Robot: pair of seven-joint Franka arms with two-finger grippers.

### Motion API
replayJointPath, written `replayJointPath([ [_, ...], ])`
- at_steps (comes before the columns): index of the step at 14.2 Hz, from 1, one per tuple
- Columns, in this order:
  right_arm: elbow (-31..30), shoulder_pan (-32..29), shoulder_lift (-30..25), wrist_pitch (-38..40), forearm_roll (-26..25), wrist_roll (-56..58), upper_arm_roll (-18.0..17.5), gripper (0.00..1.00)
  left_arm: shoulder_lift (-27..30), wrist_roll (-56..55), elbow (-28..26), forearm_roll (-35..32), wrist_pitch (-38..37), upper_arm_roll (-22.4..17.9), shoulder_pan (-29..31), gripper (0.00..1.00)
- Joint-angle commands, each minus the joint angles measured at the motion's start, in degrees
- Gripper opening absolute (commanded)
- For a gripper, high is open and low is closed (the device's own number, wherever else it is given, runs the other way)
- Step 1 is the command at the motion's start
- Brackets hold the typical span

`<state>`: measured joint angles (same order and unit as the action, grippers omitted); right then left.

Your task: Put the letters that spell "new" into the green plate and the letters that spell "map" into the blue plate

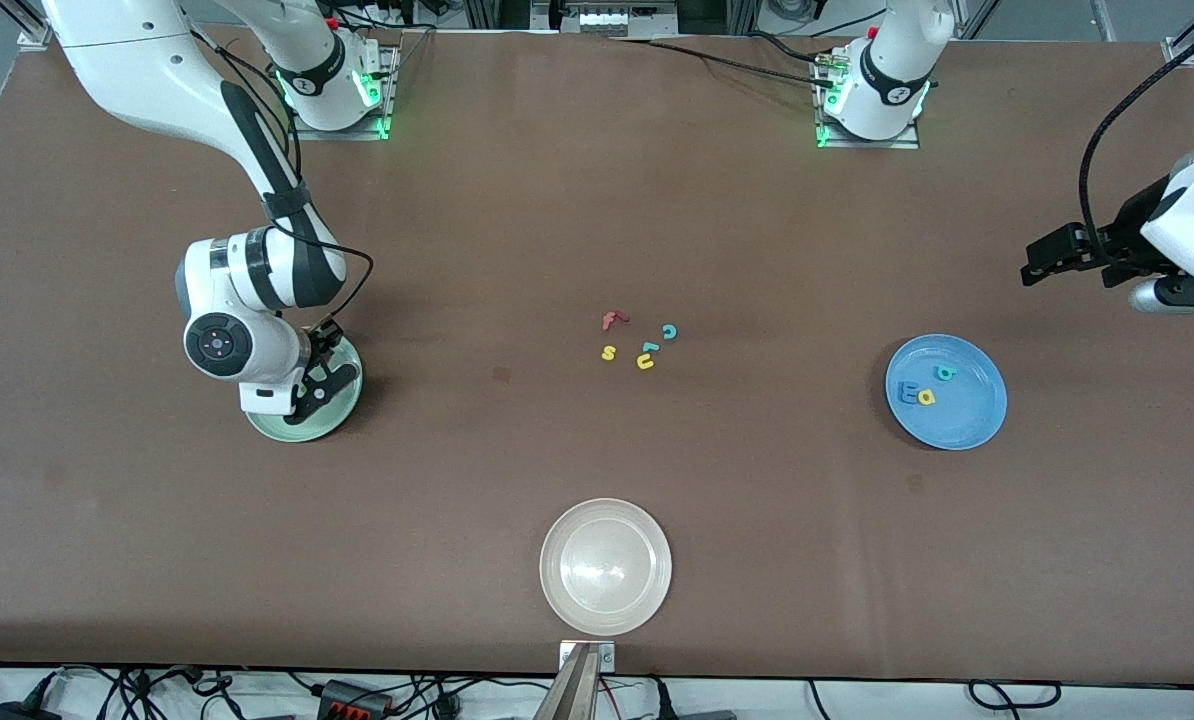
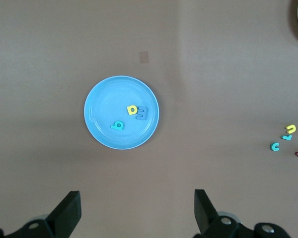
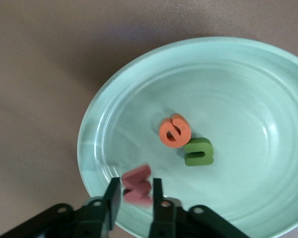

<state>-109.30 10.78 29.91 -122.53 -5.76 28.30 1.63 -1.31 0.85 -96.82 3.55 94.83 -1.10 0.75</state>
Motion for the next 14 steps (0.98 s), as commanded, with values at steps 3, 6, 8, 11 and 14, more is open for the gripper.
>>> replayJointPath([
  [3, 2.24, -0.23, -3.80, 3.69, 0.13, -5.79, -0.84, 1.00, -1.41, 1.25, 1.63, 4.79, -1.40, -0.13, 2.15, 1.00],
  [6, 8.46, -0.76, -4.86, 11.41, 1.79, -9.57, -0.58, 1.00, -1.59, 1.25, 1.72, 4.80, -1.40, -0.13, 2.15, 1.00],
  [8, 14.26, -2.77, -4.86, 18.87, 8.45, -13.52, -0.49, 1.00, -1.67, 1.25, 1.72, 4.88, -1.40, -0.13, 2.15, 1.00],
  [11, 19.72, -3.92, -4.77, 24.26, 11.12, -19.67, -0.49, 1.00, -1.67, 1.25, 1.72, 5.32, -1.40, -0.13, 2.24, 1.00],
  [14, 24.46, -4.36, -4.95, 28.73, 10.86, -25.39, -0.49, 1.00, -1.76, 1.25, 1.63, 5.41, -1.49, -0.13, 2.86, 1.00],
])
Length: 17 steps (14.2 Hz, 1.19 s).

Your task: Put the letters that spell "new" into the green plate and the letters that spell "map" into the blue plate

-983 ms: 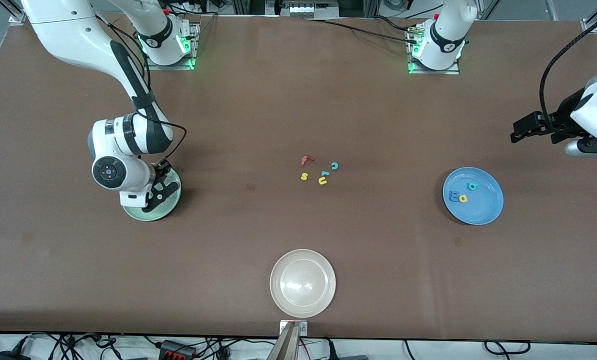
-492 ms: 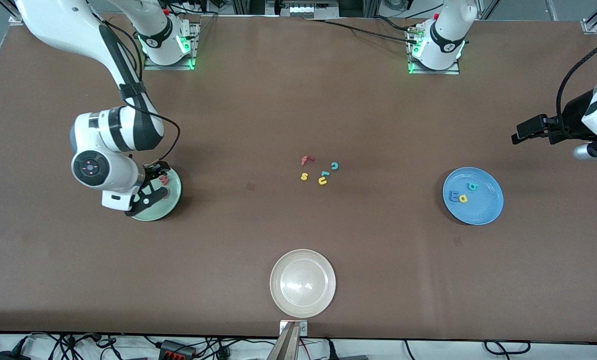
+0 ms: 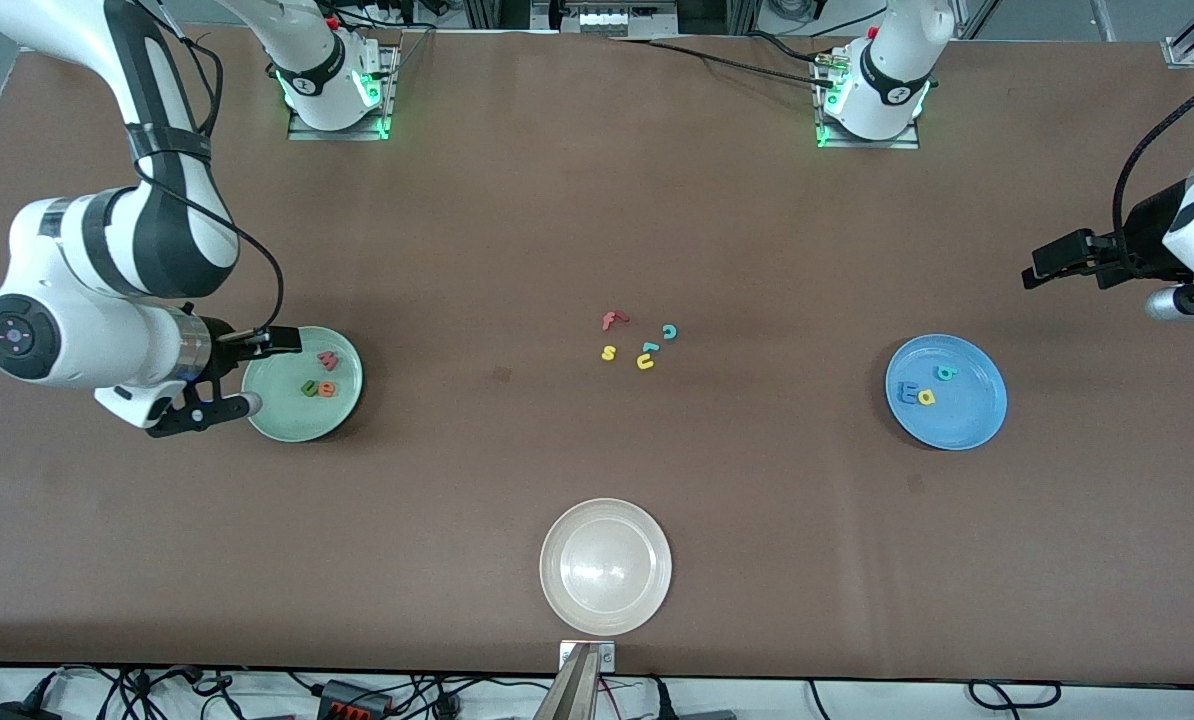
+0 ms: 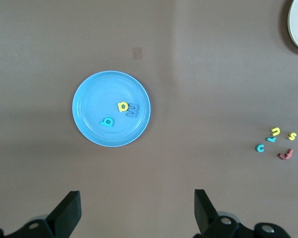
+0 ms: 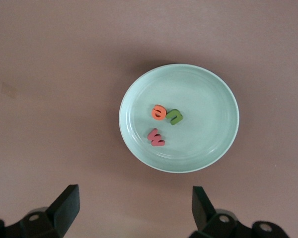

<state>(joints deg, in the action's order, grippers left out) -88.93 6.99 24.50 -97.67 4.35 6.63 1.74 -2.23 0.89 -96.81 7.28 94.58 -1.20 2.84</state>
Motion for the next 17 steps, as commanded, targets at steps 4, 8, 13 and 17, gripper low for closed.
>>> replayJointPath([
  [4, 10.61, -0.40, -0.76, 8.98, 0.04, -13.38, -0.42, 1.00, -1.02, 1.22, 1.54, 1.77, -2.02, -0.03, 1.28, 1.00],
  [8, 14.11, -1.01, -3.93, 8.98, -4.18, -15.86, 0.54, 1.00, -1.81, 0.96, 2.67, 4.68, -2.29, 0.05, 2.78, 1.00],
  [13, 13.96, -7.49, -10.60, 7.41, -3.66, -15.86, 0.81, 1.00, -2.87, 0.96, 3.74, 4.50, -2.47, 0.40, 2.69, 1.00],
  [17, 12.72, -9.81, -15.53, 7.92, -4.00, -10.07, 0.27, 1.00, -2.87, 0.87, 3.83, 4.41, -2.38, 0.58, 2.69, 1.00],
])
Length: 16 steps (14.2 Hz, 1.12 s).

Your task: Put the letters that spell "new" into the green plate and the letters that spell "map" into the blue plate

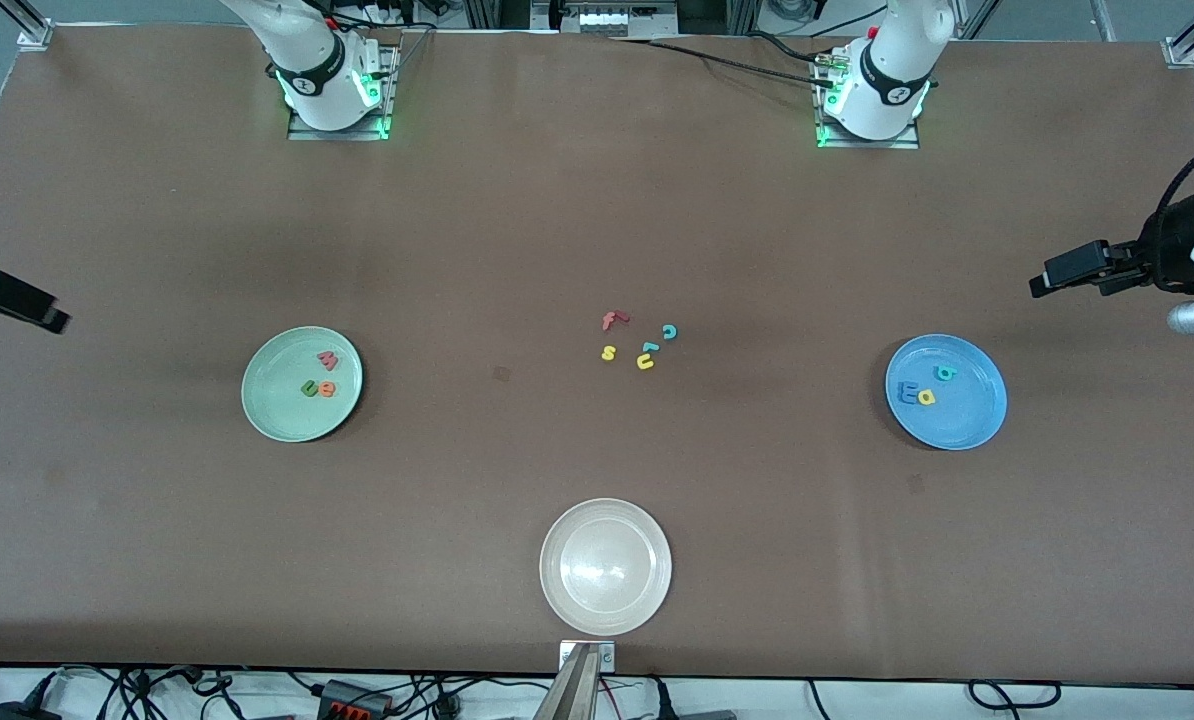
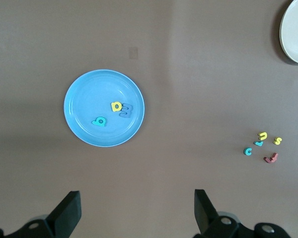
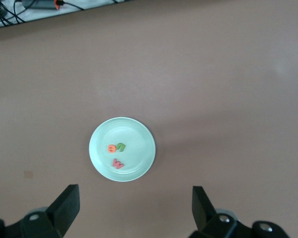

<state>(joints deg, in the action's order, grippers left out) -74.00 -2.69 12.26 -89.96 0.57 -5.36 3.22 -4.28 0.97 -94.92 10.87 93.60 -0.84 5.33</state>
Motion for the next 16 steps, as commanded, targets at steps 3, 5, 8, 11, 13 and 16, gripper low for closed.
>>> replayJointPath([
  [3, -3.69, 5.15, -4.35, 0.31, -1.19, 4.03, 5.21, 1.00, -0.82, 0.79, 2.02, 0.82, -1.40, 0.22, 0.03, 1.00],
  [5, -5.62, 3.75, -5.22, -0.04, -1.19, 6.33, 5.04, 1.00, -0.82, 0.79, 2.02, 0.82, -1.40, 0.22, 0.03, 1.00],
  [8, -10.70, 3.83, -8.11, -2.75, -1.27, 6.33, 5.04, 1.00, -0.82, 0.79, 2.02, 0.82, -1.40, 0.22, 0.03, 1.00],
  [11, -17.56, 4.80, -12.25, -6.27, -2.06, 6.42, 4.95, 1.00, -0.82, 0.70, 2.02, 0.82, -1.40, 0.22, 0.03, 1.00],
  [13, -18.98, 5.68, -13.83, -6.55, -3.03, 6.33, 4.87, 1.00, -0.82, 0.70, 2.02, 0.82, -1.40, 0.22, 0.03, 1.00],
  [16, -19.25, 5.59, -13.93, -6.63, -3.03, 6.41, 4.87, 1.00, -0.82, 0.79, 2.02, 0.82, -1.40, 0.22, 0.03, 1.00],
])
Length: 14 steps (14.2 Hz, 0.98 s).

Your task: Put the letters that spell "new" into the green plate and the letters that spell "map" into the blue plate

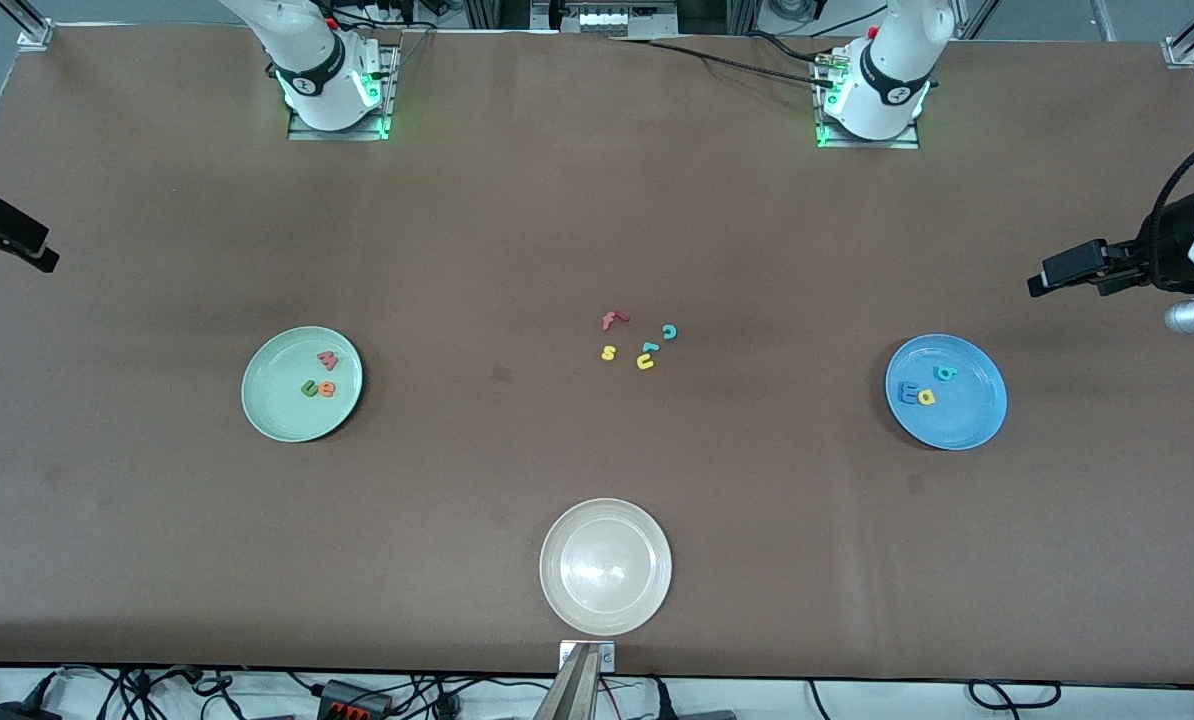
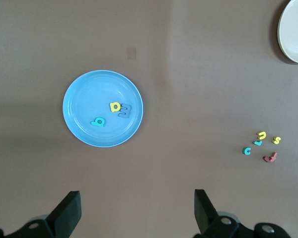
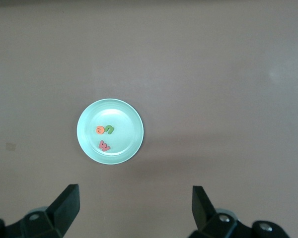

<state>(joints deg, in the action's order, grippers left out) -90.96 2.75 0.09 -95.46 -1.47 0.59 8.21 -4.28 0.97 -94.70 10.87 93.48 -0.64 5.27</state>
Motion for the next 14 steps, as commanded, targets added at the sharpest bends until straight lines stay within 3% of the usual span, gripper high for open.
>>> replayJointPath([
  [1, -2.30, 0.15, -1.76, -1.05, -1.07, 0.55, -0.12, 1.00, -0.82, 0.79, 1.71, 0.81, -1.28, 0.03, 0.09, 1.00],
  [14, -2.21, 0.15, -0.70, -0.78, -1.07, 0.55, -0.04, 1.00, -0.82, 0.79, 1.71, 0.99, -1.89, 0.03, 0.17, 1.00],
])
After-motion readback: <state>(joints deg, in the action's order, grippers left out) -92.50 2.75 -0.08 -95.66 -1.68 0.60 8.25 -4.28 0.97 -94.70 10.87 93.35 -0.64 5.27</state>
